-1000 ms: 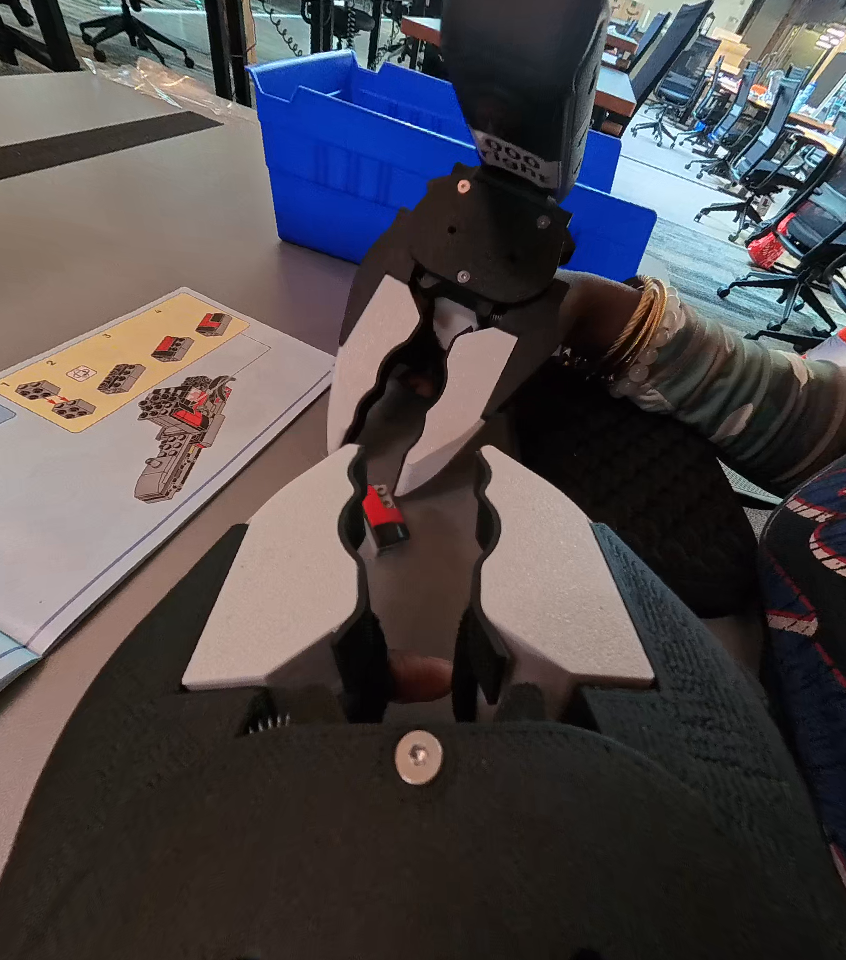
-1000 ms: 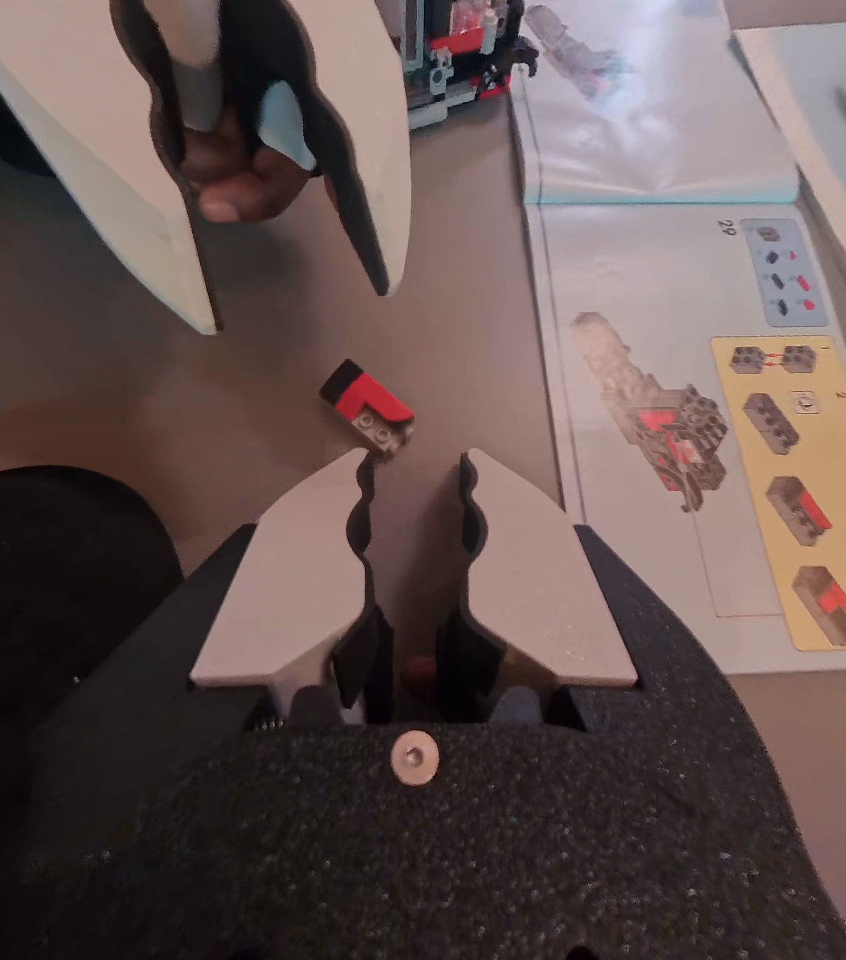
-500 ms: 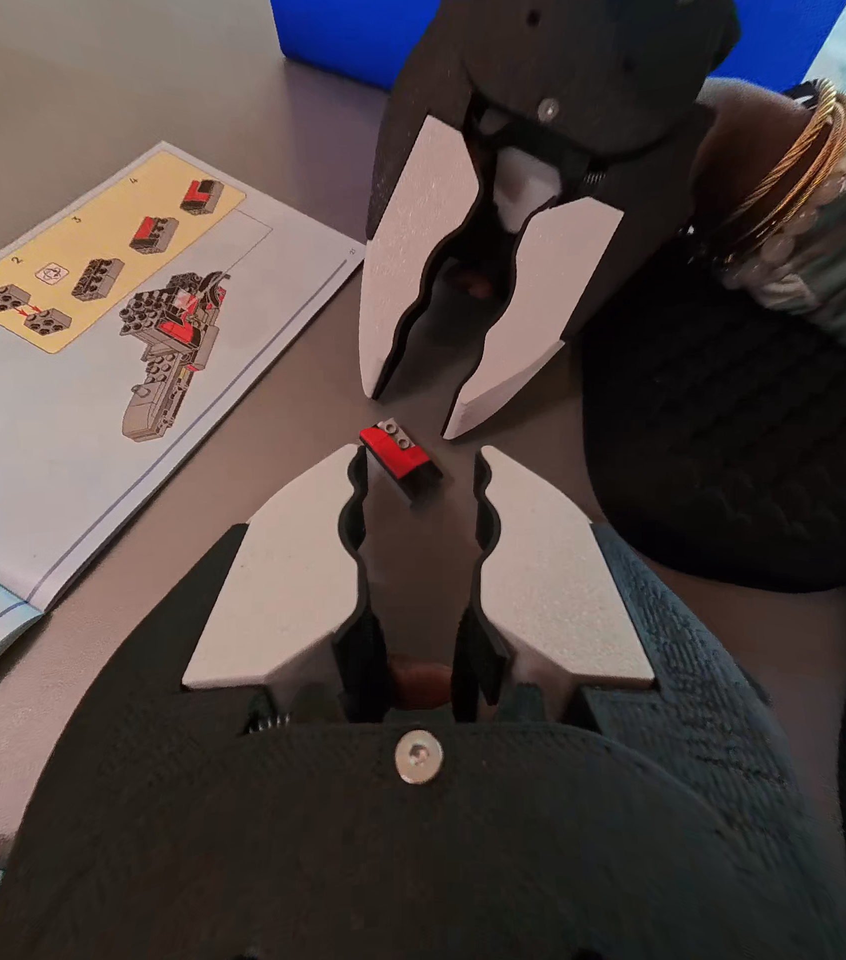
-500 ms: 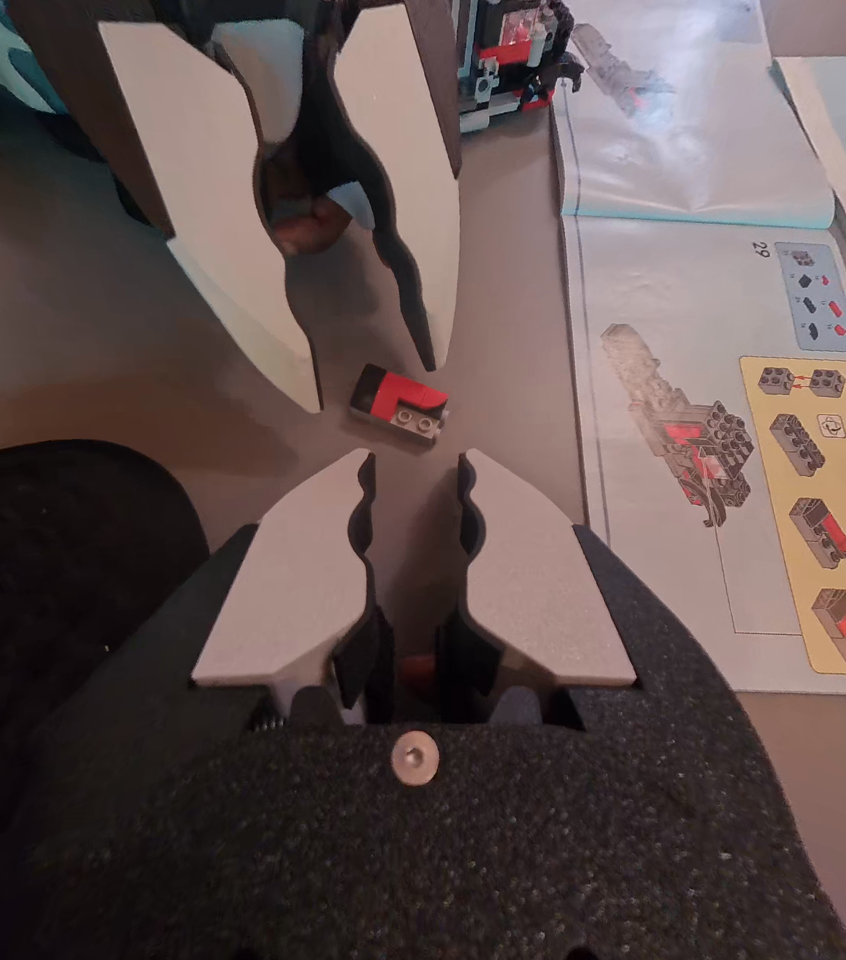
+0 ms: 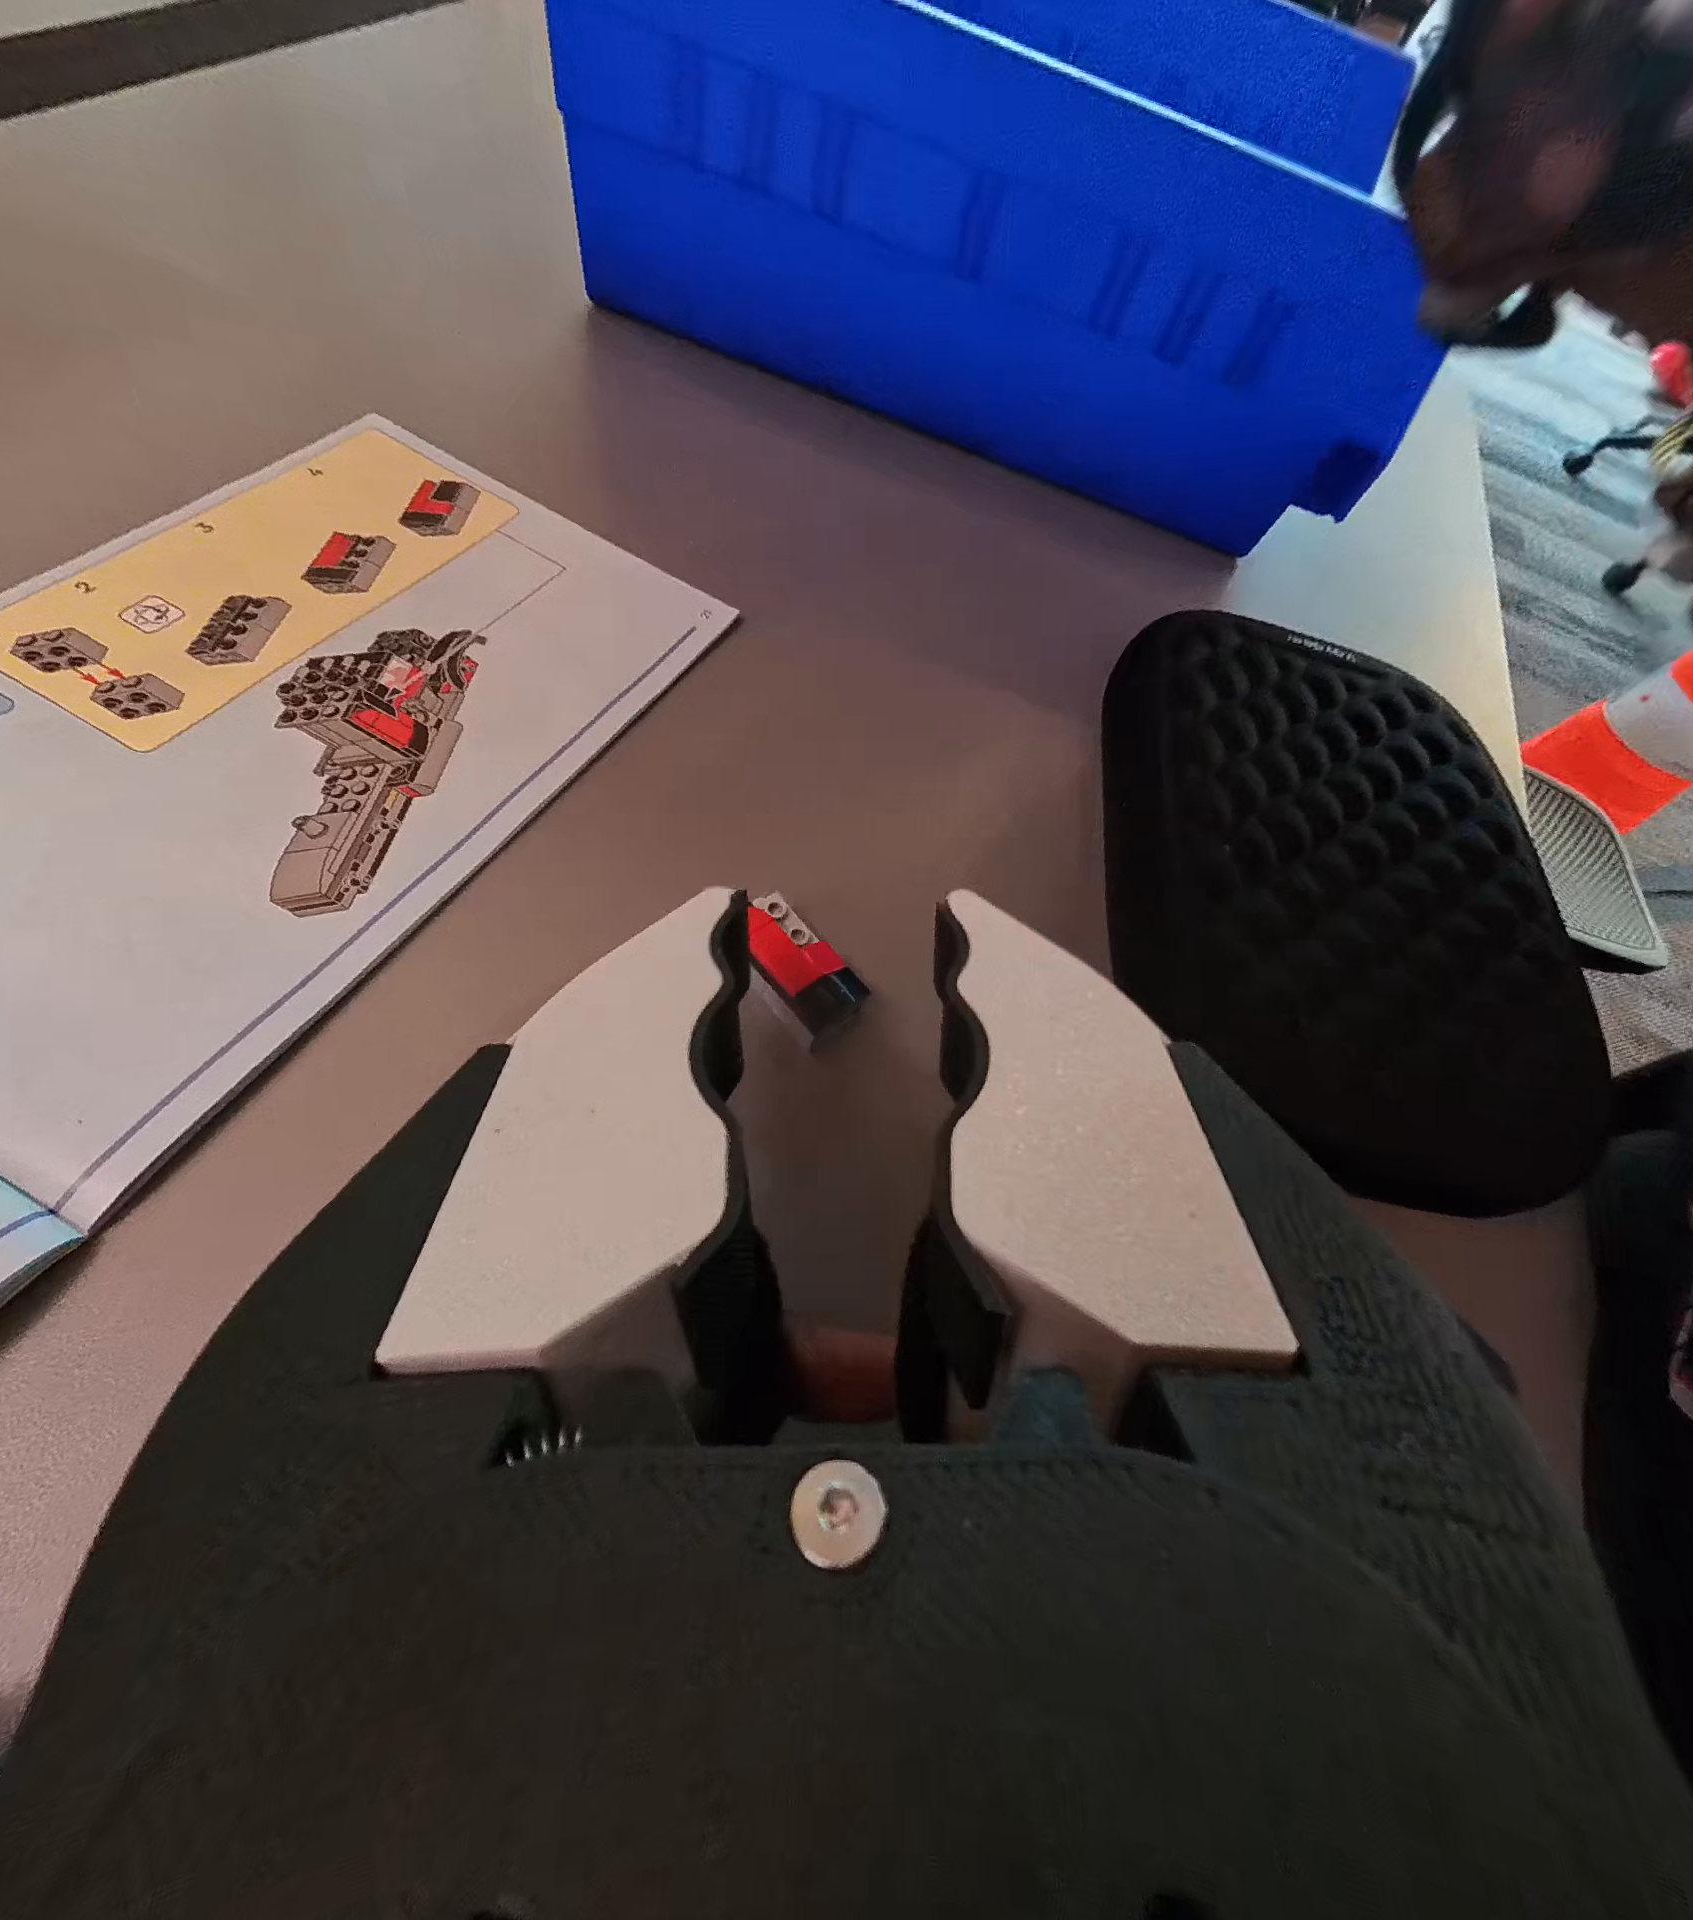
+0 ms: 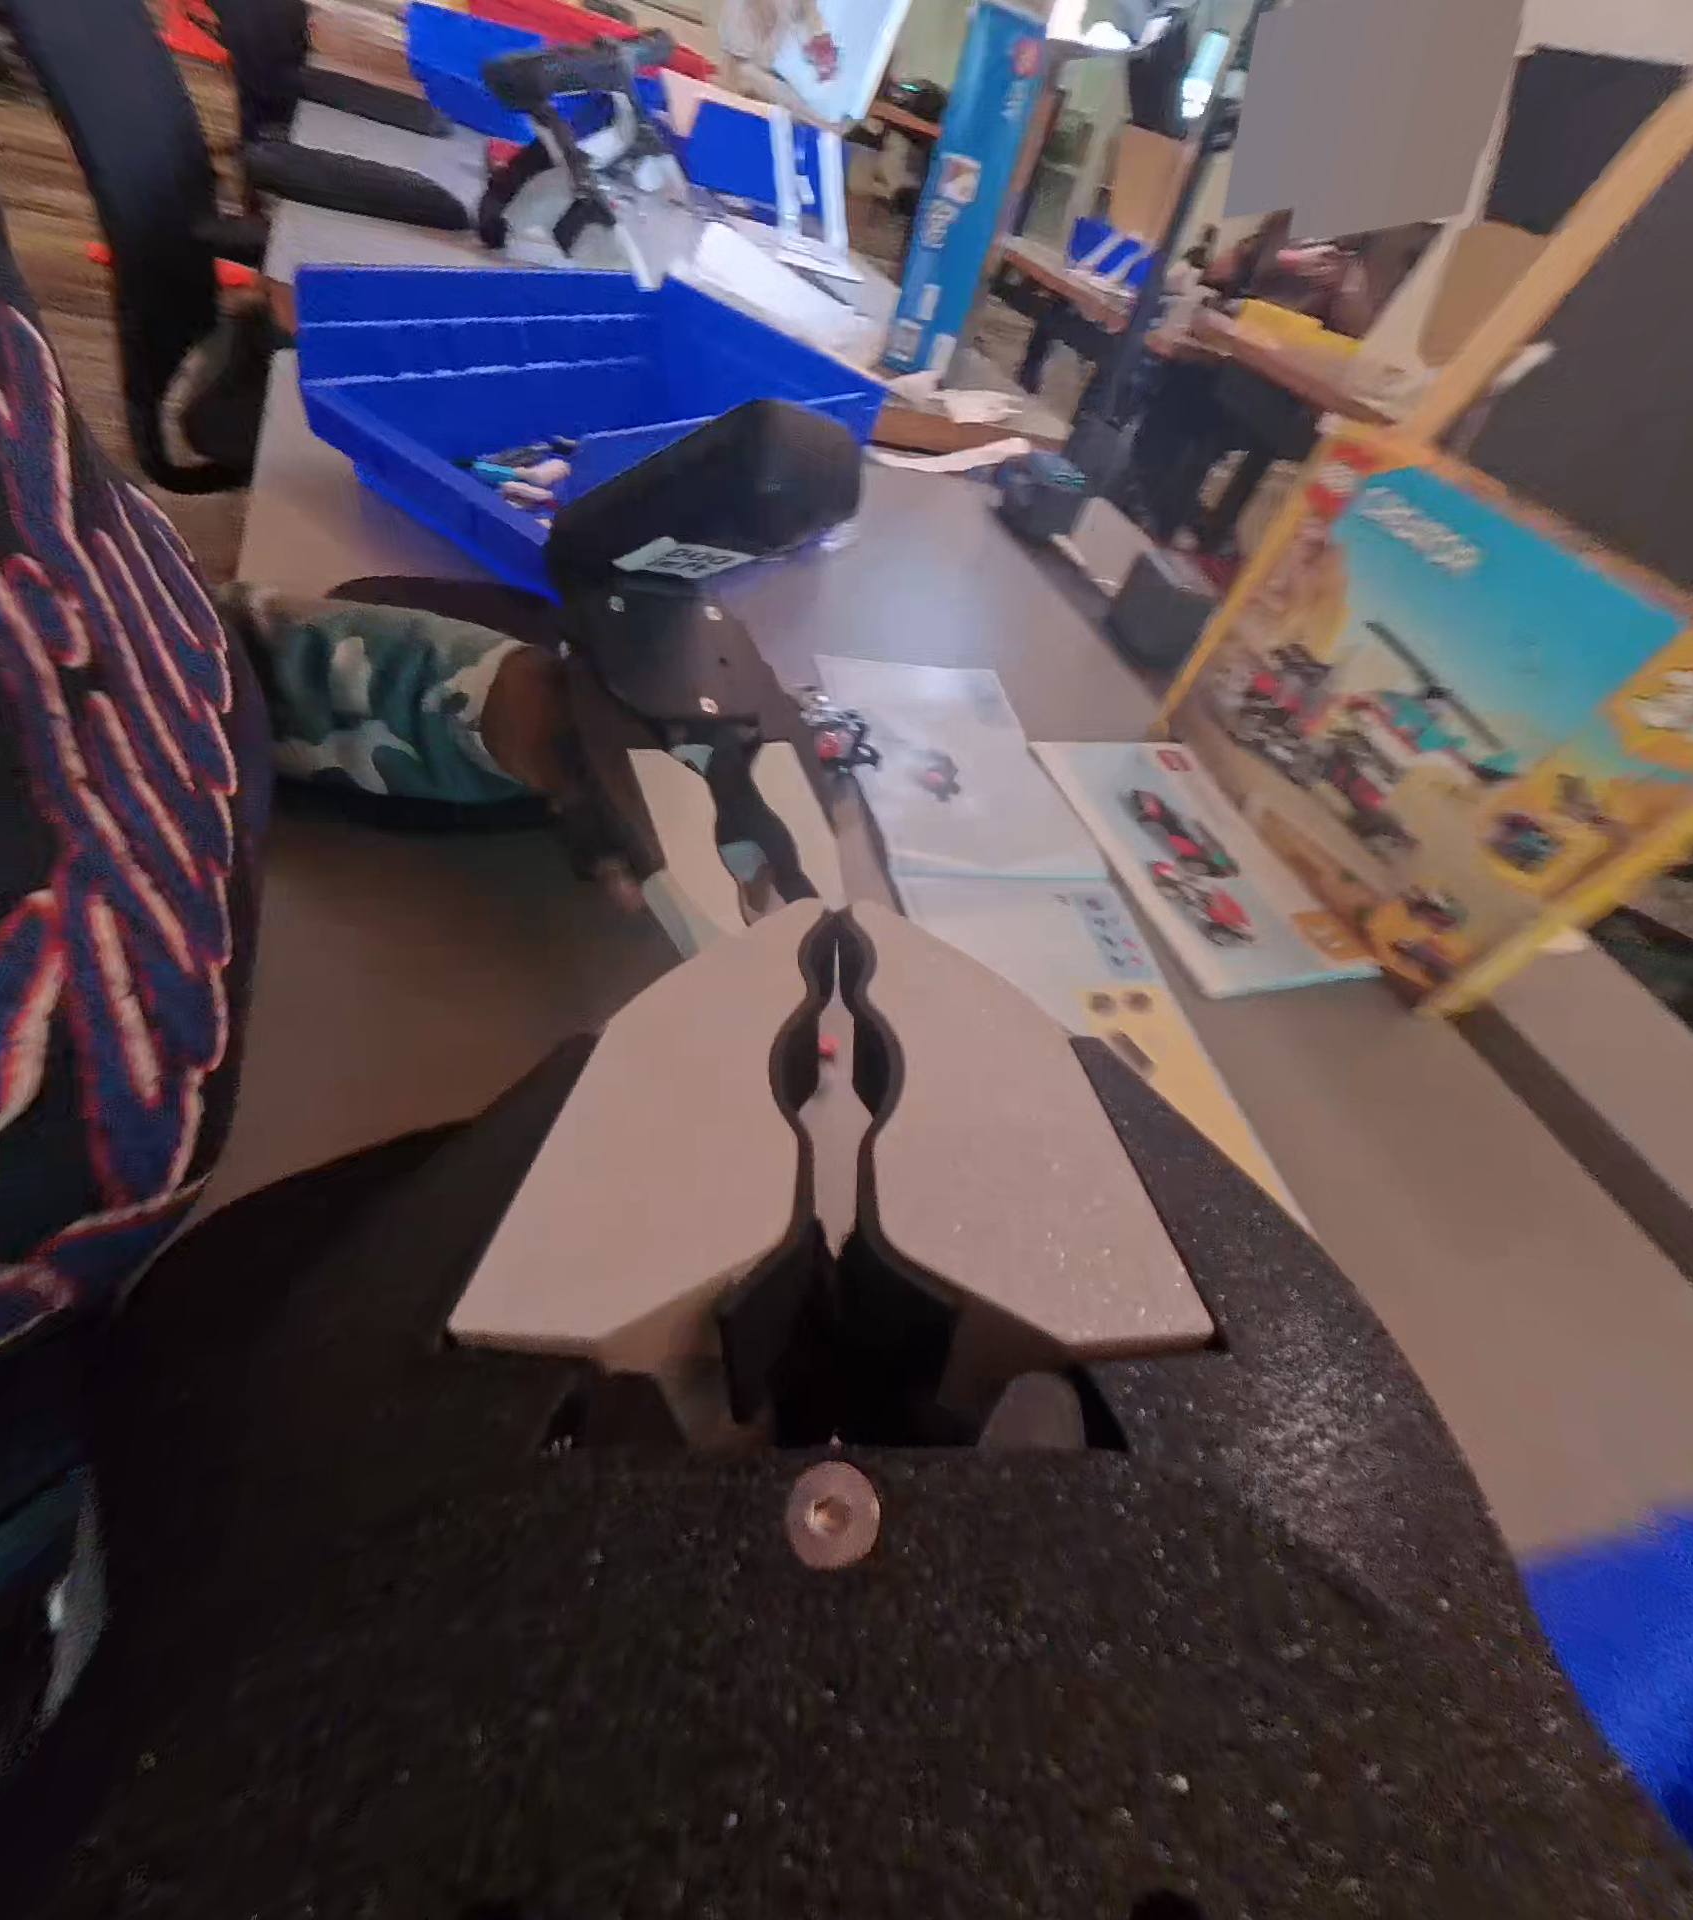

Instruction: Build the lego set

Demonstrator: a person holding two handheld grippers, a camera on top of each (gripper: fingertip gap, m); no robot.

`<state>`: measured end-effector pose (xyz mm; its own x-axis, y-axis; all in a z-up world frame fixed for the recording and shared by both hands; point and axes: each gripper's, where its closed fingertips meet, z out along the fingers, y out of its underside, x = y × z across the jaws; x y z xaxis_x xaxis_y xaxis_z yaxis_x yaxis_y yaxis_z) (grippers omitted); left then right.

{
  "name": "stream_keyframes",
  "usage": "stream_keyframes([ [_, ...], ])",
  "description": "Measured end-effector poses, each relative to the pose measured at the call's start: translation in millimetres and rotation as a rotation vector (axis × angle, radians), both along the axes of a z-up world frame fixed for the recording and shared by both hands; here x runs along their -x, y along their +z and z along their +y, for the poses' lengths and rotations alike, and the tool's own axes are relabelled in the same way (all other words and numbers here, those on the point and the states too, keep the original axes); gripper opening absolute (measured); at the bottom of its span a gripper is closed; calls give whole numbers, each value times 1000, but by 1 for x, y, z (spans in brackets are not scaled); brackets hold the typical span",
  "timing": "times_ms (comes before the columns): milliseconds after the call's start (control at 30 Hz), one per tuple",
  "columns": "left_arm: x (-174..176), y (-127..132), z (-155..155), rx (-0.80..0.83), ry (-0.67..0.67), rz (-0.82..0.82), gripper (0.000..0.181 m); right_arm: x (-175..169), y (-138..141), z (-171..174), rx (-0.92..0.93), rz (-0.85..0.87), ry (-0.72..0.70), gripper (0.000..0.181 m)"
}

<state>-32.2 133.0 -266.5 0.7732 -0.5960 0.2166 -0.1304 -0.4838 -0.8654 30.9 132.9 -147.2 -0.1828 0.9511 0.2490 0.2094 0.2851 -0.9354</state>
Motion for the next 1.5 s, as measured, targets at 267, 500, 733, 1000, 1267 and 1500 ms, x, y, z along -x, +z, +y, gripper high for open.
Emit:
stream_keyframes([
  [267,0,3,-1,-29,1,-2,31,-168,7,111,10,-231,-703,0],
  [500,2,6,1,-68,33,18,31,-248,-26,150,145,-278,-998,16],
  [733,0,5,-1,-83,21,56,31,-258,-59,154,242,-341,-963,26],
  [1000,-3,0,-1,-74,8,101,31,-260,-78,147,269,-262,-922,25],
  [1267,-3,-6,0,-39,8,116,31,-248,-94,142,391,-349,-859,16],
  [1500,-2,-3,0,-52,18,103,30,-250,-101,145,338,-645,-834,18],
])
